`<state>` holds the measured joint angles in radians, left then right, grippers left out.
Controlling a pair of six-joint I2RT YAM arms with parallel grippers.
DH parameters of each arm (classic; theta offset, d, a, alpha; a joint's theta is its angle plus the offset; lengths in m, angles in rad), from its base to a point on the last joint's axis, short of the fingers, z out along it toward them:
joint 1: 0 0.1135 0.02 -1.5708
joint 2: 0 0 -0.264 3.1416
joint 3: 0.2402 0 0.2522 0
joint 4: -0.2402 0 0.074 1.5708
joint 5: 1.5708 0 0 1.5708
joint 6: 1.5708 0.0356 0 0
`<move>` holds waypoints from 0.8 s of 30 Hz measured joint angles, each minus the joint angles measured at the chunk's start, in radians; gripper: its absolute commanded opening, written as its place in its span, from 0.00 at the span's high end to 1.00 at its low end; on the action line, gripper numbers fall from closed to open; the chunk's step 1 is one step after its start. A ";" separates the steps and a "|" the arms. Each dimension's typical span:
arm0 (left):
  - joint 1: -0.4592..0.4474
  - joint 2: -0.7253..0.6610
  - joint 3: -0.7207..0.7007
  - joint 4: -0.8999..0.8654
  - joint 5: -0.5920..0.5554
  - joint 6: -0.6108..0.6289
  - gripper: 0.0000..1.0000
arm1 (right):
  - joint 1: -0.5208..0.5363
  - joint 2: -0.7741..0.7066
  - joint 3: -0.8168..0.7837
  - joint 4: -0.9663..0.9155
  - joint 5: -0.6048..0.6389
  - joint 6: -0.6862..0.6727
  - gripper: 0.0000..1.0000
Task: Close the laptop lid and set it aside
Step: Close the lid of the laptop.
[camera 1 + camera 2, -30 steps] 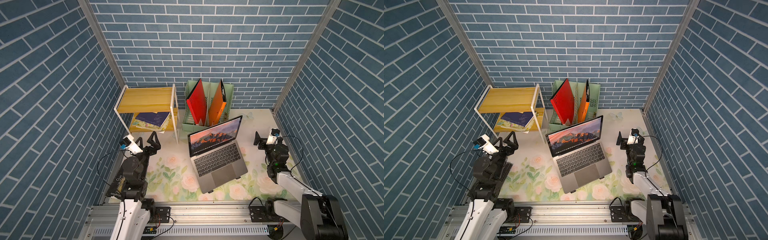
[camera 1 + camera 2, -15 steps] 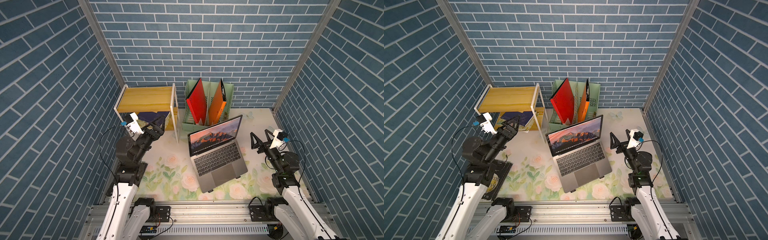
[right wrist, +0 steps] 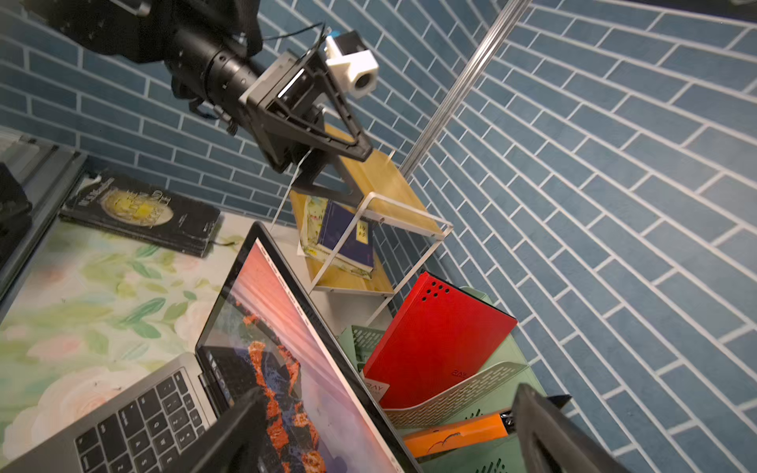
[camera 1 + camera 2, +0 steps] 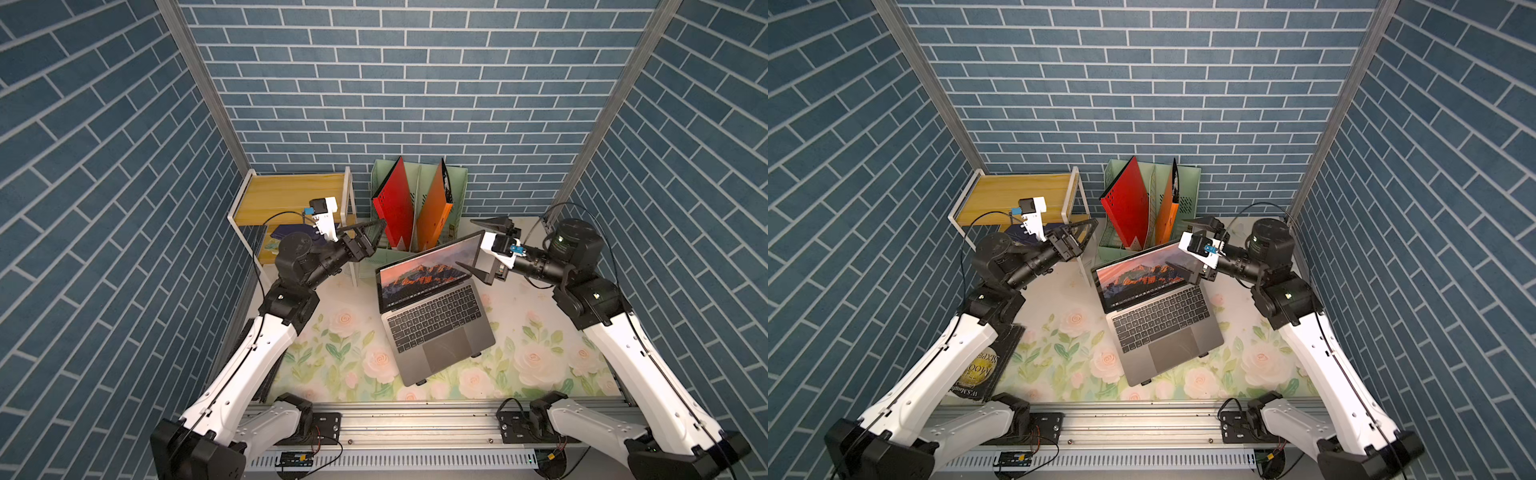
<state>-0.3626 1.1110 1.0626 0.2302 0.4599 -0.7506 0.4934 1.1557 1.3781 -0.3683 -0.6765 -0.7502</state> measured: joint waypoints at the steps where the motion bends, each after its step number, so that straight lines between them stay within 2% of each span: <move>1: -0.008 0.009 0.010 0.000 -0.005 0.002 0.01 | 0.020 0.039 0.041 -0.048 0.020 -0.038 0.08; 5: -0.040 -0.002 0.011 0.000 -0.026 0.002 0.01 | 0.096 0.137 0.134 -0.196 0.089 -0.150 0.11; 10: -0.048 -0.072 -0.030 -0.013 -0.071 -0.007 0.01 | 0.149 0.210 0.204 -0.287 0.148 -0.217 0.17; 14: -0.048 -0.107 -0.043 -0.027 -0.100 -0.013 0.01 | 0.169 0.267 0.247 -0.311 0.193 -0.243 0.25; 24: -0.048 -0.125 -0.080 -0.057 -0.127 -0.019 0.00 | 0.202 0.343 0.280 -0.333 0.272 -0.254 0.34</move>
<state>-0.4110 0.9863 0.9825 0.1730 0.3332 -0.7700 0.6956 1.4982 1.6577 -0.7010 -0.4042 -1.0046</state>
